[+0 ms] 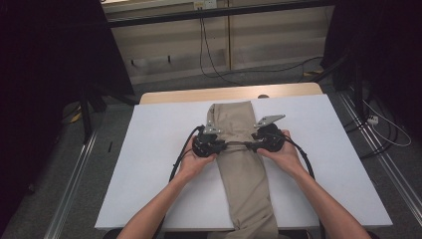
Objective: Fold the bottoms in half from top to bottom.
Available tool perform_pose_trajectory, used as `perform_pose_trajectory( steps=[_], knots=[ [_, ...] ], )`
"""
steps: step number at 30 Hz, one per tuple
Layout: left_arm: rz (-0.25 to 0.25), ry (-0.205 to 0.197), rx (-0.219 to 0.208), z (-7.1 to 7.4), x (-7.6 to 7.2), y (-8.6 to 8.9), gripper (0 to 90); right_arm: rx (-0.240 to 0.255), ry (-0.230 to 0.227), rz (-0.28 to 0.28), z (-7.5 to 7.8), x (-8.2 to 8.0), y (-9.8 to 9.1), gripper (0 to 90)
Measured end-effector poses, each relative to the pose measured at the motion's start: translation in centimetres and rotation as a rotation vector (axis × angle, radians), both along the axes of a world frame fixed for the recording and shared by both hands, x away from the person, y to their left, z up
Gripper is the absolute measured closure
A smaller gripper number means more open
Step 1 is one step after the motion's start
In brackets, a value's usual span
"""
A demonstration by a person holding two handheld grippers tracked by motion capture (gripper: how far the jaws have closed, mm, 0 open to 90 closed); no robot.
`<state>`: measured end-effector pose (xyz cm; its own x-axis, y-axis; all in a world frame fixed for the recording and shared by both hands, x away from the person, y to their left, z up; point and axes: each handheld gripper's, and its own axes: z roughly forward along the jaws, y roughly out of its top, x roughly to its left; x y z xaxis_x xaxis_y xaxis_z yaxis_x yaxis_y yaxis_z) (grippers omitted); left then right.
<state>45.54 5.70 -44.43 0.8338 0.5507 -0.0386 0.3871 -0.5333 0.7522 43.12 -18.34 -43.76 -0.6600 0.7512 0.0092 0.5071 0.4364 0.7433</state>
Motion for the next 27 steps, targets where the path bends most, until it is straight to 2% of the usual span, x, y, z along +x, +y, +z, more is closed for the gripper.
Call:
perform_pose_trajectory(
  steps=[5, 11, 12, 15, 17, 19, 21, 23, 25, 27],
  knots=[
    [0.018, 0.038, -0.019, 0.2, 1.2, 0.0, 83.7, -0.019, -0.025, 0.028, 0.0, -0.1, 0.0, 46.3],
    [0.056, 0.090, -0.056, 0.2, 2.2, 0.0, 84.2, -0.049, -0.030, 0.048, -0.6, 0.0, 0.3, 45.5],
    [0.057, 0.092, -0.054, 0.3, 2.3, 0.0, 84.2, -0.057, -0.036, 0.049, -0.7, 0.0, 0.4, 45.9],
    [0.054, 0.106, -0.058, 0.5, 2.5, 0.1, 83.8, -0.052, -0.042, 0.040, -0.6, 0.1, 0.3, 58.3],
    [0.062, 0.099, -0.076, 0.7, 2.5, 0.1, 81.9, -0.049, -0.043, 0.041, -0.6, 0.2, 0.2, 65.3],
    [0.066, 0.082, -0.087, 1.0, 2.4, 0.1, 78.8, -0.049, -0.039, 0.040, -0.6, 0.2, 0.2, 67.4],
    [0.071, 0.055, -0.083, 1.0, 2.5, 0.1, 71.8, -0.033, -0.040, 0.038, -0.5, 0.3, 0.1, 72.7],
    [0.054, 0.054, -0.086, 0.8, 2.6, 0.0, 67.4, -0.028, -0.045, 0.026, -0.5, 0.4, 0.0, 78.0],
    [0.061, 0.052, -0.071, 0.6, 2.6, -0.1, 64.2, -0.021, -0.038, 0.024, -0.5, 0.4, 0.0, 79.5],
    [0.041, 0.046, -0.068, 0.5, 2.6, -0.1, 65.7, -0.024, -0.038, 0.026, -0.5, 0.4, 0.0, 79.4]
  ],
)
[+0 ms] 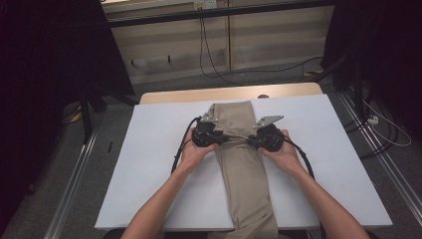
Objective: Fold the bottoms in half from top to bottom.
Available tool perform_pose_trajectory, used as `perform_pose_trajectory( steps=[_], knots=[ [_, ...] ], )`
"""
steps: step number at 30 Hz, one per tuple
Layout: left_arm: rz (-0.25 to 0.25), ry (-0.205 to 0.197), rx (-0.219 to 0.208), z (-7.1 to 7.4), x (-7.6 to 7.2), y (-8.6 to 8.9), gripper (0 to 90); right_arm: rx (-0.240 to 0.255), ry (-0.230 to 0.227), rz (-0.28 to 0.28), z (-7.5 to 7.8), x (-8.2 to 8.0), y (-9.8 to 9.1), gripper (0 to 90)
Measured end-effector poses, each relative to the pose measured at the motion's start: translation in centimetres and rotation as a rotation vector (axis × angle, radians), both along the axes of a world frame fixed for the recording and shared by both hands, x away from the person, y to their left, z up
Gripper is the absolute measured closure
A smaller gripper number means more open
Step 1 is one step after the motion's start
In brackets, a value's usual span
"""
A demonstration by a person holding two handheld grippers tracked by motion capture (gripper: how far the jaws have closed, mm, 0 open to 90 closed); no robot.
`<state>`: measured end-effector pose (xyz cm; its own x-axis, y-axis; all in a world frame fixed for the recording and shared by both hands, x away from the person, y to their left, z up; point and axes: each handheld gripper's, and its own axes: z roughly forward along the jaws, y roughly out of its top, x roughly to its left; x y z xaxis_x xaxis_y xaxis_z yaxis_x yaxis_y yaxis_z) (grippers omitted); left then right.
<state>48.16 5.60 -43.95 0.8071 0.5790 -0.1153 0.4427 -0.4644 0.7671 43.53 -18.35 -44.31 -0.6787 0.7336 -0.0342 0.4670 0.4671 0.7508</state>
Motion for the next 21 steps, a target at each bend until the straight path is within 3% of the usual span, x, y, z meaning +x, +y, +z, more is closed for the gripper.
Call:
perform_pose_trajectory(
  steps=[1, 3, 5, 8, 10, 12, 15, 21],
  knots=[
    [-0.001, 0.003, 0.003, -0.1, 0.0, -0.1, 66.4, 0.001, -0.002, -0.004, 0.0, 0.0, 0.0, 78.5],
    [-0.019, -0.003, 0.016, -0.1, -0.2, -0.3, 76.7, -0.004, -0.010, 0.001, -0.1, 0.0, 0.0, 73.4],
    [-0.023, -0.012, 0.043, -0.1, -0.3, -0.6, 79.3, -0.021, -0.007, 0.004, -0.2, -0.2, -0.1, 68.2],
    [-0.002, -0.007, 0.032, -0.1, -0.3, -0.7, 85.1, -0.036, -0.010, -0.006, -0.3, -0.3, -0.3, 63.4],
    [0.015, 0.021, 0.008, -0.1, -0.1, -0.6, 86.8, -0.053, -0.016, -0.002, -0.5, -0.3, -0.2, 62.7],
    [0.015, 0.030, 0.005, 0.0, 0.0, -0.4, 87.4, -0.070, -0.022, -0.014, -0.6, -0.2, 0.0, 69.6],
    [0.010, 0.028, -0.019, 0.5, -0.4, -0.4, 87.6, -0.042, -0.019, -0.025, -0.3, -0.1, -0.1, 80.3],
    [-0.024, -0.007, -0.045, 2.5, -1.8, -0.2, 87.6, 0.052, -0.014, -0.019, 1.4, -0.9, -1.1, 83.2]
  ],
)
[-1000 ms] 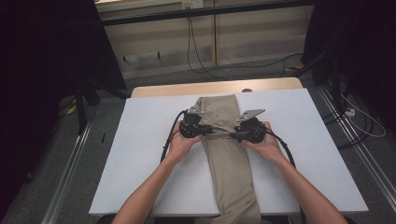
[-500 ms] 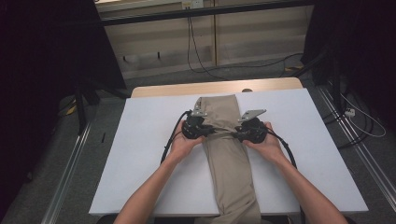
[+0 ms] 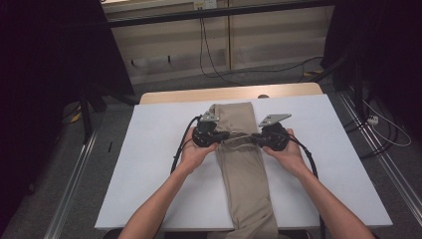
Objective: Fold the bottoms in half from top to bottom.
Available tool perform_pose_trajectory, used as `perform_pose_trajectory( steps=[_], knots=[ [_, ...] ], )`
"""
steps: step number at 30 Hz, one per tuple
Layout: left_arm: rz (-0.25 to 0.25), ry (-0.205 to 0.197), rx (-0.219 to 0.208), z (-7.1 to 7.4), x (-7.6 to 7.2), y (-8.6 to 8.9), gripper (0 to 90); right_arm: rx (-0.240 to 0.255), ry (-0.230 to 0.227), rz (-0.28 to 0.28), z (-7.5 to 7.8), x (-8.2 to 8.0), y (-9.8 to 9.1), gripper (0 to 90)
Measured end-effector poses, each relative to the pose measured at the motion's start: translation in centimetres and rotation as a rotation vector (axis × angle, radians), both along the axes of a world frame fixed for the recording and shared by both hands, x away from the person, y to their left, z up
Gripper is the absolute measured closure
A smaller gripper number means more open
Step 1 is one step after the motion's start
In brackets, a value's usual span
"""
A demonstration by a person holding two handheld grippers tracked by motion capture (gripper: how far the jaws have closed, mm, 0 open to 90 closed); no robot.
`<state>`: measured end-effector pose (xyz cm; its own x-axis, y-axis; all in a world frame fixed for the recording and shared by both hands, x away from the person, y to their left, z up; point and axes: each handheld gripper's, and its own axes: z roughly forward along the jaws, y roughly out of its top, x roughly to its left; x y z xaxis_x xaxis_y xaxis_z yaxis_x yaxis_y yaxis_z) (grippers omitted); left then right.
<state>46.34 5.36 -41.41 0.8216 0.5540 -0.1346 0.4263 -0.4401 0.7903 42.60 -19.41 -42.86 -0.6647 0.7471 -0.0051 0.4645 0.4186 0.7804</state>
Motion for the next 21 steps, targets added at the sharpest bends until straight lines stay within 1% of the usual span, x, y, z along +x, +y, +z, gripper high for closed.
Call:
perform_pose_trajectory(
  steps=[3, 4, 5, 6, 7, 8, 9, 11, 13, 18, 21],
  knots=[
    [-0.027, -0.009, -0.001, 0.8, -1.2, 0.3, 87.6, 0.012, 0.000, 0.024, 1.0, -1.1, -0.2, 83.2],
    [-0.034, 0.000, -0.011, 0.9, -1.7, 0.5, 87.6, 0.017, -0.004, 0.035, 1.2, -1.5, -0.2, 83.2],
    [-0.045, 0.009, -0.016, 1.0, -2.2, 0.6, 87.6, 0.026, 0.003, 0.042, 1.3, -2.0, -0.3, 83.2],
    [-0.057, 0.009, -0.017, 1.0, -2.7, 0.7, 87.6, 0.038, 0.015, 0.053, 1.4, -2.5, -0.5, 83.1],
    [-0.070, 0.010, -0.007, 1.0, -3.3, 0.9, 87.5, 0.047, 0.027, 0.065, 1.4, -2.9, -0.6, 83.1],
    [-0.072, 0.021, -0.018, 0.9, -3.9, 1.0, 87.5, 0.052, 0.034, 0.077, 1.3, -3.4, -0.7, 83.1],
    [-0.086, 0.025, -0.007, 0.9, -4.5, 1.1, 87.5, 0.056, 0.045, 0.087, 1.3, -4.0, -0.7, 83.2],
    [-0.108, 0.011, 0.002, 0.9, -5.9, 1.2, 87.5, 0.043, 0.059, 0.111, 1.3, -5.2, -0.6, 83.2],
    [-0.135, 0.015, 0.005, 1.0, -7.1, 1.3, 87.5, 0.039, 0.068, 0.125, 1.4, -6.4, -0.5, 83.2],
    [-0.188, 0.032, -0.021, 0.9, -10.0, 1.8, 87.5, 0.057, 0.082, 0.161, 1.7, -9.6, -0.9, 83.0],
    [-0.215, 0.038, -0.017, 0.9, -11.5, 1.9, 87.5, 0.052, 0.085, 0.181, 1.7, -11.5, -0.9, 82.8]
  ],
)
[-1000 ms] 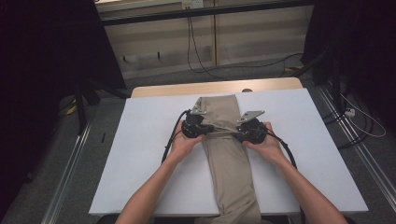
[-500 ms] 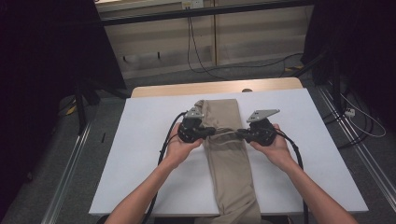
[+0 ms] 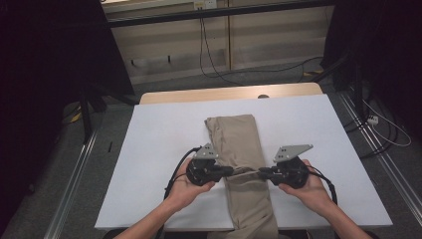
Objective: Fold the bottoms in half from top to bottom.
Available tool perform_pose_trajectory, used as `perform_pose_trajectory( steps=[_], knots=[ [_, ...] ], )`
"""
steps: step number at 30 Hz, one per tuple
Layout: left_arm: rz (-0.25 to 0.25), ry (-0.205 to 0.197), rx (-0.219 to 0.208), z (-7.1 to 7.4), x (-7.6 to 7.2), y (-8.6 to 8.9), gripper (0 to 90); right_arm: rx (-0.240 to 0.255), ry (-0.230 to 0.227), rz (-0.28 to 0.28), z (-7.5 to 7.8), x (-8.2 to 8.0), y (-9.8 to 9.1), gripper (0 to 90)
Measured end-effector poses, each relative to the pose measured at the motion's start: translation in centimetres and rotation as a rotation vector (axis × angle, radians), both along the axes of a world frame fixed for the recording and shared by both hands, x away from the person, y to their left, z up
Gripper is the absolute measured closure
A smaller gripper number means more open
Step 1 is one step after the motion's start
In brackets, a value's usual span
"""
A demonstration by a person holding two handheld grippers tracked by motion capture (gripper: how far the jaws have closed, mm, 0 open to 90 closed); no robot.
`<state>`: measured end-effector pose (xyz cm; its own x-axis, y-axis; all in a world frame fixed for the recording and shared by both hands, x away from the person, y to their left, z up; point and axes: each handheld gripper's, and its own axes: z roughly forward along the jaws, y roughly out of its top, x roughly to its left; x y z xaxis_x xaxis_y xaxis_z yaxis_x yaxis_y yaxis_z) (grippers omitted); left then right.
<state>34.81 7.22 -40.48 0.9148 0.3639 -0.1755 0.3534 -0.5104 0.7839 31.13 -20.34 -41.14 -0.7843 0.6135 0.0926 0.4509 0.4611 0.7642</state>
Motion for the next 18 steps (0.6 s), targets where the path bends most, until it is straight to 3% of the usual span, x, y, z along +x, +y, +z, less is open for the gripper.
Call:
perform_pose_trajectory(
  steps=[3, 14, 16, 18],
  knots=[
    [-0.019, 0.025, 0.009, -0.2, -1.3, 0.2, 87.4, 0.003, 0.012, 0.021, -0.3, -1.5, 0.0, 82.6],
    [-0.083, 0.043, 0.022, -0.7, -6.0, 0.6, 87.4, -0.023, 0.033, 0.083, -0.7, -6.3, 0.4, 81.7],
    [-0.091, 0.021, 0.037, -1.1, -6.8, 0.3, 87.4, -0.041, 0.028, 0.091, -0.8, -7.1, 0.4, 81.0],
    [-0.105, 0.017, 0.081, -2.1, -7.2, -0.2, 86.5, -0.099, 0.003, 0.090, -1.1, -7.8, 0.7, 79.4]
  ],
)
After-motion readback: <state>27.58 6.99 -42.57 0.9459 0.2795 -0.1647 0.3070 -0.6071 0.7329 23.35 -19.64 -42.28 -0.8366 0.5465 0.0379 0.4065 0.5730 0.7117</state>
